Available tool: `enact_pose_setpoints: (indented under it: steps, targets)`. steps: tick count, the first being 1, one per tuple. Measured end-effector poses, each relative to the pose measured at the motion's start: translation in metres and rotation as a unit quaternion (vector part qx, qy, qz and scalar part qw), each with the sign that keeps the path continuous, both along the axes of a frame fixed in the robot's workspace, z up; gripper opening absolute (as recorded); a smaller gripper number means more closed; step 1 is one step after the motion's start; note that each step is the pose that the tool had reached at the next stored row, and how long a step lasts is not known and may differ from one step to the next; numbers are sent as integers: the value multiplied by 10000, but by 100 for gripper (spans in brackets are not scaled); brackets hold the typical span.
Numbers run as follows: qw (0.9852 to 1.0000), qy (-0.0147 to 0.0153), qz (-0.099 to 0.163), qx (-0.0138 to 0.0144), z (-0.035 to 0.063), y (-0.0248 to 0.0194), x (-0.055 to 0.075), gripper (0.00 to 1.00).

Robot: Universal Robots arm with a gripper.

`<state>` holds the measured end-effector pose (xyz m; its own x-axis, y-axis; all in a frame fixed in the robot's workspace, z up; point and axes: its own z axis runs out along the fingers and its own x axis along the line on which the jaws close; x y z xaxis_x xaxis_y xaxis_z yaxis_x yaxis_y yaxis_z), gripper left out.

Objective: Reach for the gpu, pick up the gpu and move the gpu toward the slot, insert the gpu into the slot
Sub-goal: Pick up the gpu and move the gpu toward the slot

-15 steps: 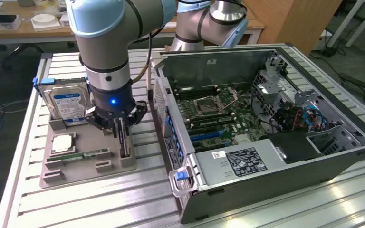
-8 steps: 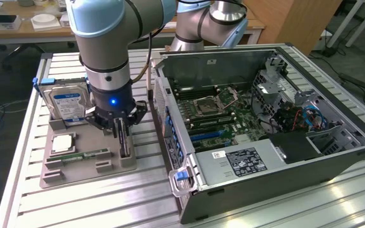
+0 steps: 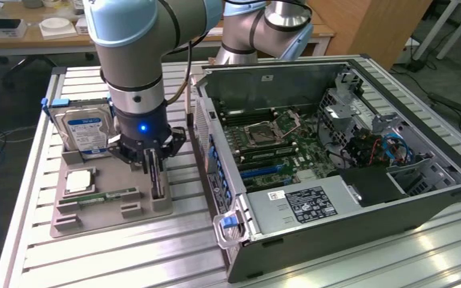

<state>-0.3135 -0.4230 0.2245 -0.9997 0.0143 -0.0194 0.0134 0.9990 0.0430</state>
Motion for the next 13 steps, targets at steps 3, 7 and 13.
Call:
enact_pose_setpoints:
  steps: [3,7,13]
  targets:
    - [10000,0,0,0,-2,11,3,36]
    - [10000,0,-1,0,-3,26,3,36]
    - [10000,0,0,0,-4,31,4,36]
